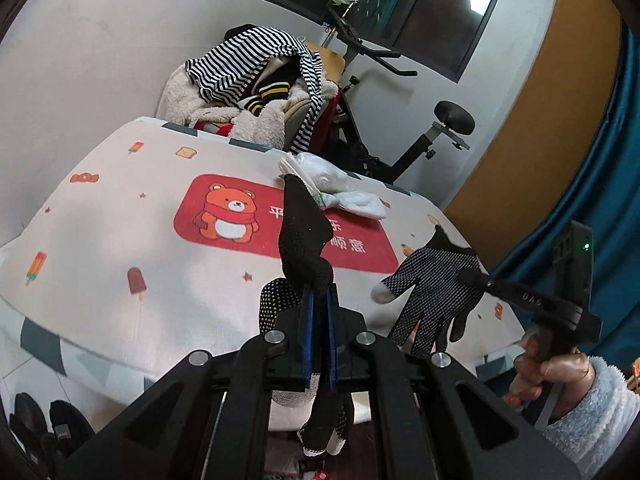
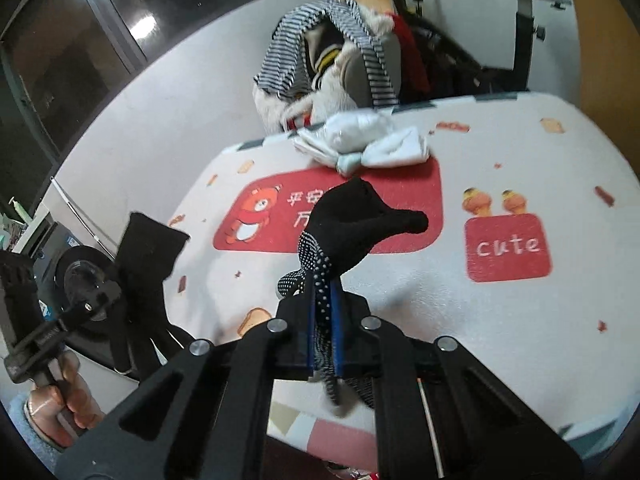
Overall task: Collect trash
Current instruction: 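Grasp one black dotted glove with the right tool while the left tool grasps the other glove, then carry both gloves over the bin and open the left tool to drop its glove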
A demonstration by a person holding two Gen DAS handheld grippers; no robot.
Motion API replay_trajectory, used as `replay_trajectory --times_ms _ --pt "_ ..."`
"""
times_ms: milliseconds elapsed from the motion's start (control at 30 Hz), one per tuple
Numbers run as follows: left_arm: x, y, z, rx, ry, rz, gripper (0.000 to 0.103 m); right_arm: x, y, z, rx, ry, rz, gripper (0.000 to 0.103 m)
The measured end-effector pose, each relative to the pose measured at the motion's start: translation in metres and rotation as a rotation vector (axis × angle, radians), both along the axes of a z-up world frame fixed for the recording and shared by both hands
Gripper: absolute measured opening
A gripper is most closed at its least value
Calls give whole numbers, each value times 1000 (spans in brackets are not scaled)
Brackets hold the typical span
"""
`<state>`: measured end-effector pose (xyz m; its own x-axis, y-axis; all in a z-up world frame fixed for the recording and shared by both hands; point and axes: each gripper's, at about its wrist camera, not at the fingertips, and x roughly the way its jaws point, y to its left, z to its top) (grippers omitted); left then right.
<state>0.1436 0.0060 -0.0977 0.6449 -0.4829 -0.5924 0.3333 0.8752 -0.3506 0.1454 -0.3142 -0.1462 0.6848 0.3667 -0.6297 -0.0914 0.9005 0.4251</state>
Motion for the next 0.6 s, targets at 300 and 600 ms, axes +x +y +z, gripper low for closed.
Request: replay_trajectory --times_ms 300,600 --pt "-48 -4 1 20 -10 -32 6 -51 -3 15 -20 -45 -15 10" --pt "-87 -7 -22 24 34 -56 6 -99 4 19 -52 -78 5 10"
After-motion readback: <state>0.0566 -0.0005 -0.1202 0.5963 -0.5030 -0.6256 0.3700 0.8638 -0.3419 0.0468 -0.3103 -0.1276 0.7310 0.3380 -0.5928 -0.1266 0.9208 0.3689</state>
